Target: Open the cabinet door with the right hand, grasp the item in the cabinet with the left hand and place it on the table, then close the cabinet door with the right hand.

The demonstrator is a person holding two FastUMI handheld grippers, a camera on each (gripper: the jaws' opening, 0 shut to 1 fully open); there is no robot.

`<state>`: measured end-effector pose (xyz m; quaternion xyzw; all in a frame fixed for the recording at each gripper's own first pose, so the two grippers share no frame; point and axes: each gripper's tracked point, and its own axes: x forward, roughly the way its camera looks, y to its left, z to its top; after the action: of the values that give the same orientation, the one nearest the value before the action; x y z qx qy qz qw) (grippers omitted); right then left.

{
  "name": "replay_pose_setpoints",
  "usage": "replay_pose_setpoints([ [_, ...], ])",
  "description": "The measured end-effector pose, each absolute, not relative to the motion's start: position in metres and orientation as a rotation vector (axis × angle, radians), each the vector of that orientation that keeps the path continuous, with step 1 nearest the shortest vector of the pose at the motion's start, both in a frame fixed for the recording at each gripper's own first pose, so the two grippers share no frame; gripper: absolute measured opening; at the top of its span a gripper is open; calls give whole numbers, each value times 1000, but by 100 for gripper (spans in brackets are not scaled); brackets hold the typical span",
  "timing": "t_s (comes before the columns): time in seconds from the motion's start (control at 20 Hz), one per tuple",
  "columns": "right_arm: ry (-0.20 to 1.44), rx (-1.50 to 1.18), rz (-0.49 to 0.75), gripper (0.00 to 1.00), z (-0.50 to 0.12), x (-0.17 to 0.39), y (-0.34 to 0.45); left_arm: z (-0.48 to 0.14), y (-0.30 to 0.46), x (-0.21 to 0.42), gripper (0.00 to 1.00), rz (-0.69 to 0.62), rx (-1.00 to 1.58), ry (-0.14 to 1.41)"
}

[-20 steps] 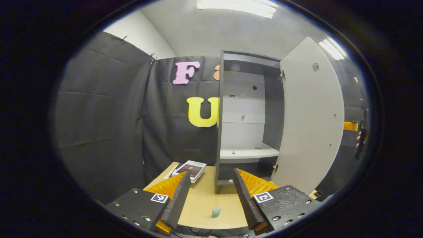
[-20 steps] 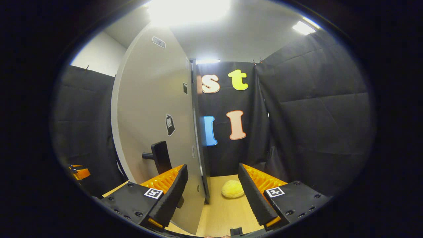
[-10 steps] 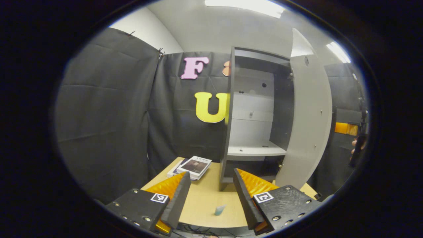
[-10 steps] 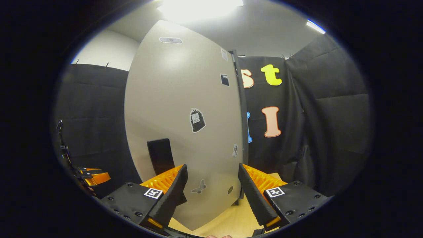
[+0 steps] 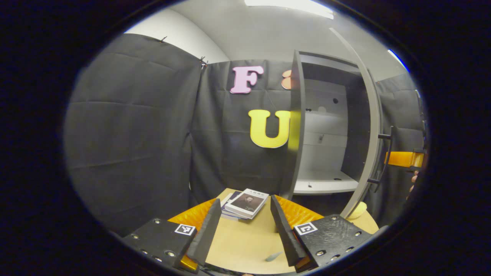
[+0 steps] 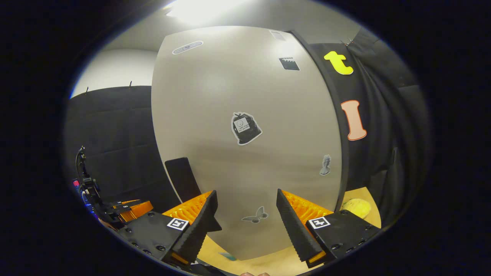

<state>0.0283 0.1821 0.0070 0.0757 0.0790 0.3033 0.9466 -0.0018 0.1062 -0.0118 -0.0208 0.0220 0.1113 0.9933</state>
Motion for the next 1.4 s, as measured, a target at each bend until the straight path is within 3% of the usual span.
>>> replay_pose_setpoints([
  [0.25,136,192,541,98,15,56,179,-3,123,9,78,225,-26,42],
  [0.4,86,134,411,98,27,58,157,-5,124,23,78,166,-8,46],
  [0.75,20,0,149,97,38,11,120,14,111,41,78,-46,-4,-4],
  [1.05,19,-52,-6,97,39,-24,68,18,73,34,77,-135,-2,-18],
  [1.4,43,-31,40,99,22,-34,2,29,9,10,78,-112,16,-71],
])
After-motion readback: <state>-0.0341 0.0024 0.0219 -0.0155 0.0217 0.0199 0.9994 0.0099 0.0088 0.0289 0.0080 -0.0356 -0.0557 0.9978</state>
